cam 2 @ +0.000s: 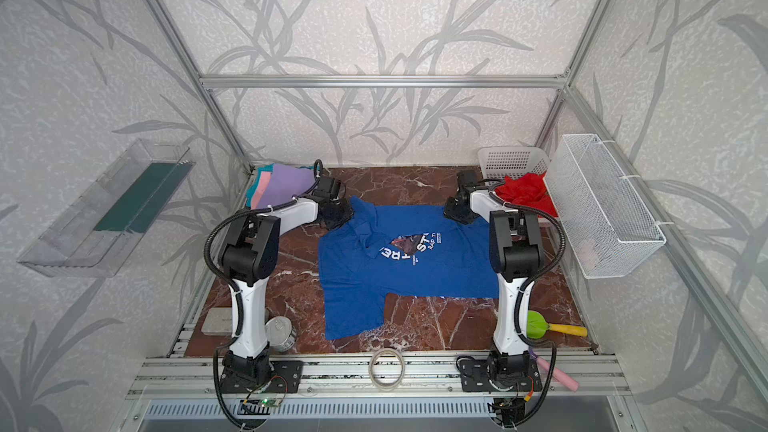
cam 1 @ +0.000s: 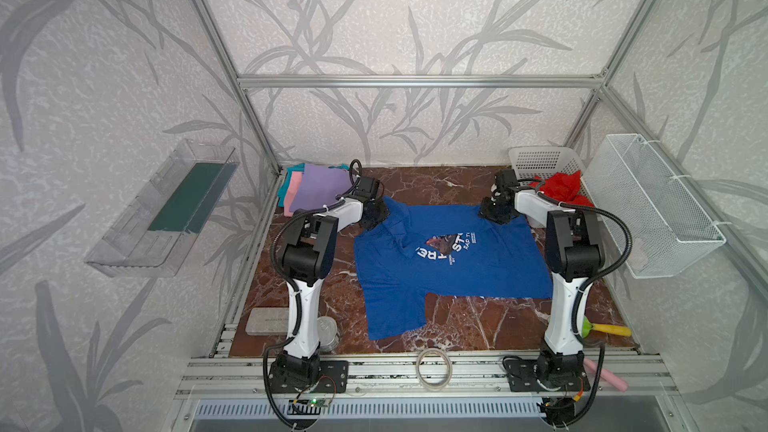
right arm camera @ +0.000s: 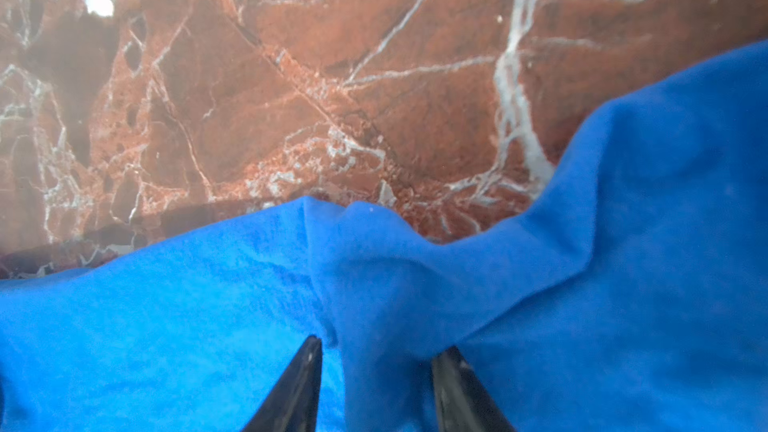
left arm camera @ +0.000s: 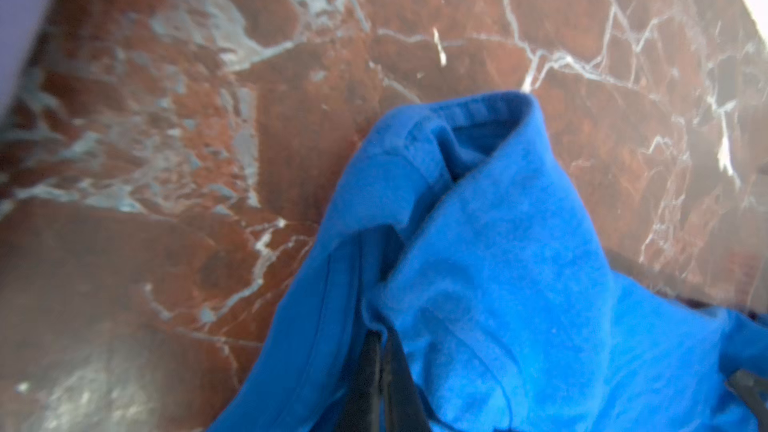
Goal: Fold and stack the t-shirts
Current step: 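Grasp the shirt's far edge with both grippers and lift it slightly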
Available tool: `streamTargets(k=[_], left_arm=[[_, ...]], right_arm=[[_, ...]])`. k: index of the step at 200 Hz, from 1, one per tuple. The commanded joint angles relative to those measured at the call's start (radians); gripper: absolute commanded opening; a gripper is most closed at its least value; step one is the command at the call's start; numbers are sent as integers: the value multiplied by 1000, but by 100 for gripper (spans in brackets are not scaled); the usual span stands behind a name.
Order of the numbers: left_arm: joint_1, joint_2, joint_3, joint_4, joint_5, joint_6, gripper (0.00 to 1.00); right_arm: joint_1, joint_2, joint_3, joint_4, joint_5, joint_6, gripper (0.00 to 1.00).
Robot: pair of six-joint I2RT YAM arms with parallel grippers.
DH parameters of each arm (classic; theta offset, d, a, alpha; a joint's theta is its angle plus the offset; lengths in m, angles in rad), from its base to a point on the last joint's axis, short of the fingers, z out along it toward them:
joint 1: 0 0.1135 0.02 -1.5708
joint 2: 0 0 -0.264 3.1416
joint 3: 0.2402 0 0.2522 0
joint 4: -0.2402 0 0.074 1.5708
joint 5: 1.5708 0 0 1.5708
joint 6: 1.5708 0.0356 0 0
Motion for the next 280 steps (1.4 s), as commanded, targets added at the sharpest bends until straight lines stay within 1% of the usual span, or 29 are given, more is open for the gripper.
streamTargets(k=[1,30,37,58,86,110,136,155,175,191,198,204,221,233,254,265,280], left_arm=[[5,-42,12,-53,-50,14,0],[35,-125,-36,-131,-178,42,0],[46,-137,-45,-144,-194,42,0],[59,-155,-56,-154,-180,39,0],[43,-177,-54,-159,-123,21,0],[26,-233,-86,-199,-142,12,0],[6,-304,-167,-229,-138,-22,0],[-30,-345,-231,-234,-142,-45,0],[-59,-355,-273,-251,-169,-53,0],[-53,-330,-286,-267,-205,-47,0],[-43,-311,-282,-270,-220,-42,0],[-32,-290,-271,-281,-235,-47,5],[1,-230,-198,-358,-250,-38,14],[13,-220,-155,-387,-259,-27,18],[14,-257,-92,-416,-308,-8,20],[15,-271,-52,-433,-335,0,20],[15,-276,8,-438,-342,13,20]], right_arm=[[2,-10,-15,-57,23,-15,45],[9,-12,-23,-48,14,-13,45],[13,-11,-23,-47,14,-12,45],[29,-4,-22,-48,16,-11,45],[42,0,-22,-46,14,-9,45],[45,-2,-23,-47,20,-11,45],[45,3,-15,-51,22,-13,45],[46,6,-14,-51,19,-11,45],[49,5,-15,-50,20,-12,45],[51,0,-18,-50,17,-14,46],[51,-1,-18,-51,17,-17,46],[51,-6,-19,-53,17,-18,46],[60,-30,-27,-61,21,-31,49],[78,-65,-33,-71,36,-53,50],[131,-156,-60,-79,60,-112,51],[175,-219,-89,-67,76,-153,51],[260,-302,-134,-30,98,-228,53]])
